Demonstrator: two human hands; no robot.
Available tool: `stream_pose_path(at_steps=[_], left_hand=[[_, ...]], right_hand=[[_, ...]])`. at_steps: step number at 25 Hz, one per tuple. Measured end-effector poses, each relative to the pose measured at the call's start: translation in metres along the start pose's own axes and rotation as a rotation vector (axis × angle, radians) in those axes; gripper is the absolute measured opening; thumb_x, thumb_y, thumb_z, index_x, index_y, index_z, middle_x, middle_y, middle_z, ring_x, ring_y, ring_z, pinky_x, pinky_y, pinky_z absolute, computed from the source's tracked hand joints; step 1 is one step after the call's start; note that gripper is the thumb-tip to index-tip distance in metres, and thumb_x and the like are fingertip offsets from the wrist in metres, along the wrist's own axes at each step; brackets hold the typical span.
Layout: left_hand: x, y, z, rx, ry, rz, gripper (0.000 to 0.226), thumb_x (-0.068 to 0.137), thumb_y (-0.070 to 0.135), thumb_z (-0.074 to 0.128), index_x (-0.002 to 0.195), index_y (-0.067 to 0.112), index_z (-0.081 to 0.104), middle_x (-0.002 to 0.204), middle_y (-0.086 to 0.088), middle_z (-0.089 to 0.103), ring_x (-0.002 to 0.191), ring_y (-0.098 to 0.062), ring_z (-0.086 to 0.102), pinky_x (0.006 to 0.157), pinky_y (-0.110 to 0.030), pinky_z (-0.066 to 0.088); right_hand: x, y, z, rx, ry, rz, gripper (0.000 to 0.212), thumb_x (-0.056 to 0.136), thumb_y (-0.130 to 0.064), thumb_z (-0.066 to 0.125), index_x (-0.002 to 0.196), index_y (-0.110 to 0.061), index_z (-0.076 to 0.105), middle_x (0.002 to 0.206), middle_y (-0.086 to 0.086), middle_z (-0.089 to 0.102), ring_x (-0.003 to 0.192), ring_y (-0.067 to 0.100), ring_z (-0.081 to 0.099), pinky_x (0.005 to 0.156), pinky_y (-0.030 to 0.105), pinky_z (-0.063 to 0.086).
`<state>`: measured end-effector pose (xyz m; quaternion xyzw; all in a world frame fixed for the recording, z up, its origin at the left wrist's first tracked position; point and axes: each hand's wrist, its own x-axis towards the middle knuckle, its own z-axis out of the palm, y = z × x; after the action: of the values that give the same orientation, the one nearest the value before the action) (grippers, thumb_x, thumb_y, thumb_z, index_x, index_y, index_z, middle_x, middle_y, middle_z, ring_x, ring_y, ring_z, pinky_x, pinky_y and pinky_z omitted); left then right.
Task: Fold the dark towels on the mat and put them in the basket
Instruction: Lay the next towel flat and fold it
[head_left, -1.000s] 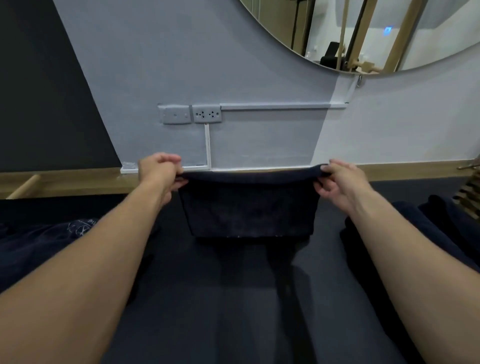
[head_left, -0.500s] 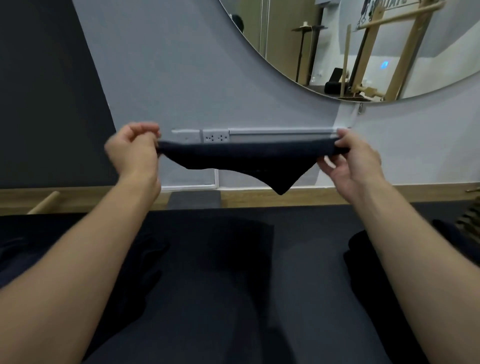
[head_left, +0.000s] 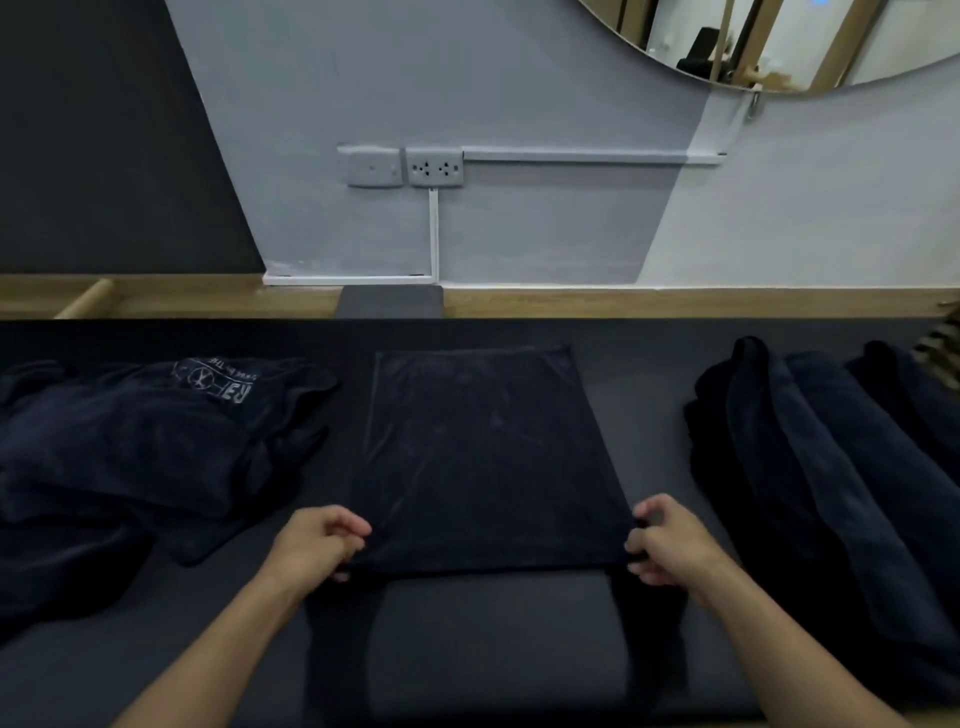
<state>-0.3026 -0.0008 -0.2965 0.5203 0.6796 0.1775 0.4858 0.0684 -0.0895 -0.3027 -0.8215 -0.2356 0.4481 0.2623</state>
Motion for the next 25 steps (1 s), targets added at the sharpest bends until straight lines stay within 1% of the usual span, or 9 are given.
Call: stream_pose_path(at_steps=[3,5,8,10,12,16,19,21,25], left_hand=[[-0.010,0.001,-0.009,0.184,-0.232,-0.145,0.022,0.084,-0.010,0.056,0.090,0.007,0.070,0.091,-0.013,0.070,0.069,-0.022,0.067,0.061,-0.038,0.061],[-0.015,0.010,-0.012,0.376,-0.380,-0.178,0.020,0.083,-0.004,0.064,0.095,0.012,0.067,0.093,-0.009,0.073,0.063,-0.021,0.071,0.061,-0.034,0.061],[-0.020,0.018,-0.002,0.784,-0.493,0.001,0.039,0.069,0.014,0.085,0.096,0.024,0.059,0.097,0.003,0.066,0.080,-0.015,0.068,0.068,-0.028,0.059],[-0.022,0.011,0.006,0.952,-0.418,0.245,0.038,0.069,0.012,0.080,0.085,0.034,0.054,0.097,0.011,0.053,0.088,-0.008,0.058,0.069,-0.019,0.051],[-0.021,0.012,0.000,0.822,-0.278,0.425,0.038,0.073,0.004,0.070,0.071,0.039,0.056,0.086,0.016,0.056,0.077,-0.002,0.056,0.064,-0.009,0.042],[-0.007,0.046,-0.024,0.233,-0.087,0.446,0.037,0.078,-0.012,0.065,0.073,0.024,0.072,0.055,0.019,0.064,0.053,0.005,0.056,0.055,-0.005,0.039],[0.026,0.074,-0.032,-0.160,0.006,0.331,0.029,0.087,-0.012,0.058,0.082,0.013,0.071,0.063,0.011,0.070,0.061,0.003,0.059,0.060,-0.010,0.045],[0.056,0.089,-0.034,-0.365,-0.018,0.221,0.025,0.092,-0.007,0.054,0.088,0.013,0.067,0.079,0.000,0.072,0.073,-0.011,0.064,0.066,-0.021,0.051],[0.128,0.109,-0.020,-0.361,0.069,0.088,0.020,0.100,0.004,0.050,0.090,0.018,0.061,0.089,-0.007,0.066,0.077,-0.020,0.064,0.063,-0.035,0.054]], right_hand=[[-0.018,-0.010,-0.009,-0.515,-0.189,0.147,0.016,0.082,0.000,0.065,0.090,-0.007,0.053,0.061,0.011,0.062,0.046,0.018,0.062,0.039,0.023,0.046],[-0.024,-0.022,-0.014,-0.757,-0.306,0.204,0.016,0.084,-0.004,0.070,0.093,-0.007,0.057,0.068,0.010,0.064,0.049,0.015,0.065,0.043,0.023,0.048],[-0.024,-0.029,-0.015,-0.693,-0.292,0.137,0.017,0.086,-0.005,0.069,0.091,-0.010,0.053,0.072,0.011,0.063,0.050,0.015,0.064,0.041,0.023,0.046],[-0.023,-0.026,-0.017,-0.387,-0.287,0.082,0.014,0.090,-0.004,0.061,0.090,-0.014,0.051,0.067,0.008,0.059,0.044,0.013,0.056,0.039,0.020,0.040],[-0.021,-0.028,-0.025,0.037,-0.309,-0.010,0.015,0.093,-0.003,0.054,0.086,-0.016,0.057,0.058,0.004,0.054,0.040,0.010,0.049,0.038,0.017,0.036],[-0.016,-0.049,-0.041,0.541,-0.306,-0.125,0.029,0.093,0.003,0.043,0.098,-0.008,0.069,0.076,0.006,0.072,0.063,0.014,0.072,0.052,0.018,0.055],[0.000,-0.068,-0.036,0.434,-0.193,-0.254,0.015,0.090,-0.001,0.060,0.098,-0.010,0.069,0.089,0.007,0.076,0.077,0.013,0.074,0.058,0.017,0.054],[0.018,-0.084,-0.032,0.297,-0.051,-0.349,0.006,0.088,-0.013,0.070,0.083,-0.014,0.067,0.078,0.004,0.071,0.064,0.010,0.067,0.054,0.017,0.046],[0.084,-0.122,-0.019,0.154,0.134,-0.476,0.020,0.088,-0.026,0.071,0.073,-0.017,0.061,0.074,-0.001,0.060,0.070,0.012,0.054,0.064,0.027,0.042]])
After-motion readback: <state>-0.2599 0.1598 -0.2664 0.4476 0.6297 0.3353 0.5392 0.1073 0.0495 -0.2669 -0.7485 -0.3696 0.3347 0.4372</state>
